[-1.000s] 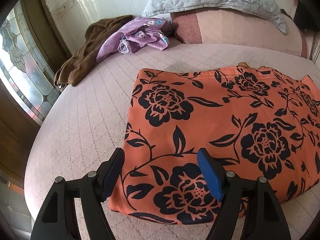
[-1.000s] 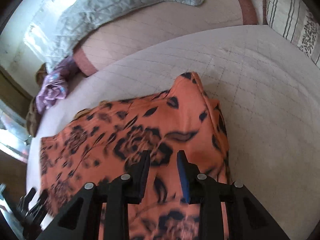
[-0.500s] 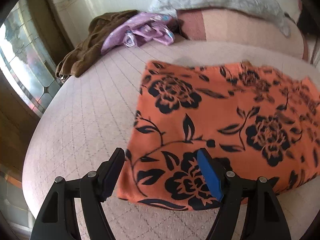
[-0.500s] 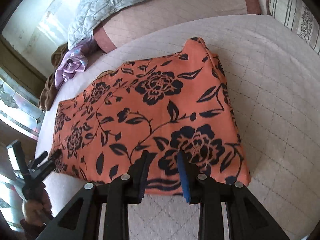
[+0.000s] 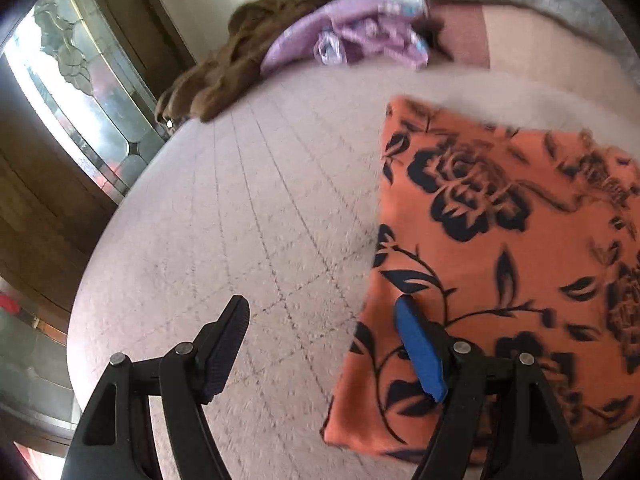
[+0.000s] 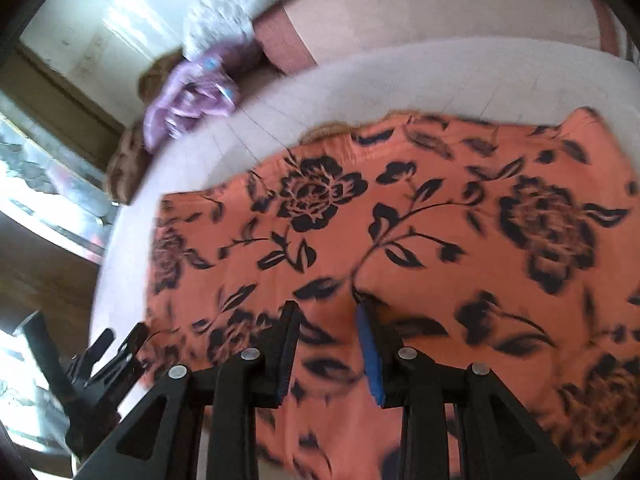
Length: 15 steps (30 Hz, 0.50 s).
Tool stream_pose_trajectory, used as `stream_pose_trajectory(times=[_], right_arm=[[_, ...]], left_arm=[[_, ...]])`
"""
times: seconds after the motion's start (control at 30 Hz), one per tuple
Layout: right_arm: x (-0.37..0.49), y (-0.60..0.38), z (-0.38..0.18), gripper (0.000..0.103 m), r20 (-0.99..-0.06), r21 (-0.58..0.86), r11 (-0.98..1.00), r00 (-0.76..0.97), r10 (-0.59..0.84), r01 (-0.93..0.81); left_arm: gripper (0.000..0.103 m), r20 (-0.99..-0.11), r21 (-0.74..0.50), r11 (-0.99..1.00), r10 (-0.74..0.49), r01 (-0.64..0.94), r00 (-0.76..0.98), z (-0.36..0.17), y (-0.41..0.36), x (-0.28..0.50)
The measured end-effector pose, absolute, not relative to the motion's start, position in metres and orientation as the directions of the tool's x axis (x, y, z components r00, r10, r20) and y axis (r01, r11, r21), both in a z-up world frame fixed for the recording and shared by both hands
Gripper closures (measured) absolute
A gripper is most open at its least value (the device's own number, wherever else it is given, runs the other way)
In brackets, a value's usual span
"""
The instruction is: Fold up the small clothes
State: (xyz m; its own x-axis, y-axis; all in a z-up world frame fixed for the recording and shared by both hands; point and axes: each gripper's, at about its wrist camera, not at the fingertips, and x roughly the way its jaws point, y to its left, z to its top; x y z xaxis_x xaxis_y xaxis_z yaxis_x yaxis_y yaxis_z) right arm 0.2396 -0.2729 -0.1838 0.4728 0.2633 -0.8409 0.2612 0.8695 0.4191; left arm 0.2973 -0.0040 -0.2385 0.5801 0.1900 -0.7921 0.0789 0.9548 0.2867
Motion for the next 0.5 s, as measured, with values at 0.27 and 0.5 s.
stream_pose_trajectory(times=[0.27,0.5], right_arm=[[0.201,-0.297,-0.171,0.070,-0.818,0.444,0.854,0.510,0.264,0.270],[0.096,-0.358,-0.160,0.028,-0.733,0.580,0.739,0.616,0.288,0.344]], left_arm=[[0.027,-0.775,0.178,0.980,0.087,0.084,0.626,-0.208,0.007,0.285],[0.027,-0.809,-0.003,0.984,-0.107,0.178,0.577,-0.195,0.003,0.248]])
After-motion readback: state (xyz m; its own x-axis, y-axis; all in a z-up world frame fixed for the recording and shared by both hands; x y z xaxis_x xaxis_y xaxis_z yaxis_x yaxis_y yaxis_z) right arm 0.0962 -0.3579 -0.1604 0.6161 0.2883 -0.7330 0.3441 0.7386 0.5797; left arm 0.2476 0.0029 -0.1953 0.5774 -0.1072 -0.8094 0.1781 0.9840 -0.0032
